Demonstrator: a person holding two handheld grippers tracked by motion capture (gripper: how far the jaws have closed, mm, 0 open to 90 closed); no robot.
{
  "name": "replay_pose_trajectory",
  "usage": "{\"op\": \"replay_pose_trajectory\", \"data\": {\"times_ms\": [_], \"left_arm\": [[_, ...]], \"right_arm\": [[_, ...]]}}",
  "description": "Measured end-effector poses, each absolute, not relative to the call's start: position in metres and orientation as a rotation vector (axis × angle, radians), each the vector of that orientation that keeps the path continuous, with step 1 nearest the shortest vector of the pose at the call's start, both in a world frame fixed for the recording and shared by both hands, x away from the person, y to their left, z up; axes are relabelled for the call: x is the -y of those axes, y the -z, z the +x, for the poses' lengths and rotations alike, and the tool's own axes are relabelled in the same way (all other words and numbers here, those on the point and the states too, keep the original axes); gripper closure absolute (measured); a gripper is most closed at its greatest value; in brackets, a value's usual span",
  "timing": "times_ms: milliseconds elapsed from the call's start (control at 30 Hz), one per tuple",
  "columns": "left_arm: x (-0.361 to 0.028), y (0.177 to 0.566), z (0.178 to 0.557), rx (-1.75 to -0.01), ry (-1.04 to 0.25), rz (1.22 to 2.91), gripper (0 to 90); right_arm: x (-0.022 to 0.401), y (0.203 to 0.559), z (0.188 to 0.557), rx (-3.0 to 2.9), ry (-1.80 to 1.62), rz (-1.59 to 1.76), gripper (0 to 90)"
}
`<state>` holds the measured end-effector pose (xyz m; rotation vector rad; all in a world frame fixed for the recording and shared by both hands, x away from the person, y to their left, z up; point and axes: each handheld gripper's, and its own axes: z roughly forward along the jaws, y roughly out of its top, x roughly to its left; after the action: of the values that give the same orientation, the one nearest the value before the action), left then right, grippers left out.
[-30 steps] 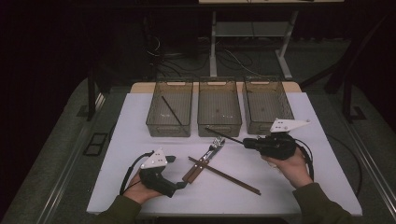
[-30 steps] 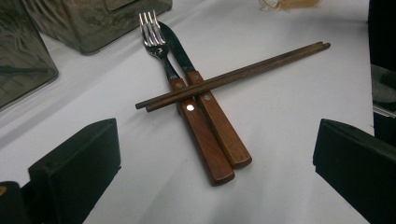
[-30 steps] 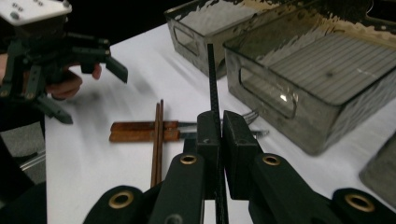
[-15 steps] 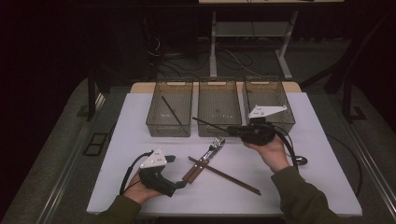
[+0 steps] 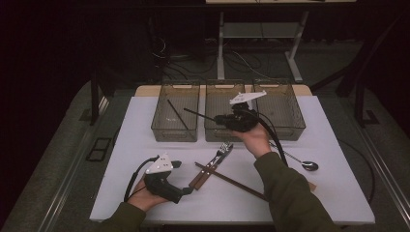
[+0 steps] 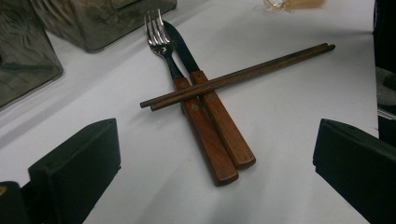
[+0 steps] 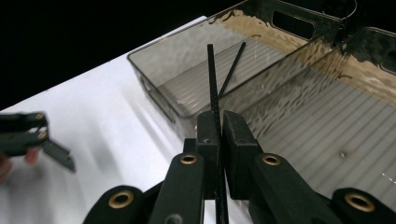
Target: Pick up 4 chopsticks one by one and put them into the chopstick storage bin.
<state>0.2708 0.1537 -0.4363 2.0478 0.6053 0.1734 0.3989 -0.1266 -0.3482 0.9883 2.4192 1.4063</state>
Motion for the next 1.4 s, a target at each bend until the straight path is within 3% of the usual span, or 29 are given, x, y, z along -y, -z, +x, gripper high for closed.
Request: {"op": "replay_pose_trajectory", "data": {"times_ms": [833, 1400], "left_arm": [[-0.154, 0.437, 0.272, -0.611, -0.177, 2.047, 0.0], [-0.154, 0.435, 0.271, -0.600, -0.167, 2.037, 0.0]], "right_arm": [[0.028, 0.359, 0.477, -2.421, -1.185, 1.079, 85.8], [-0.020, 0.385, 0.501, -2.444, -1.045, 1.167, 85.6]]}}
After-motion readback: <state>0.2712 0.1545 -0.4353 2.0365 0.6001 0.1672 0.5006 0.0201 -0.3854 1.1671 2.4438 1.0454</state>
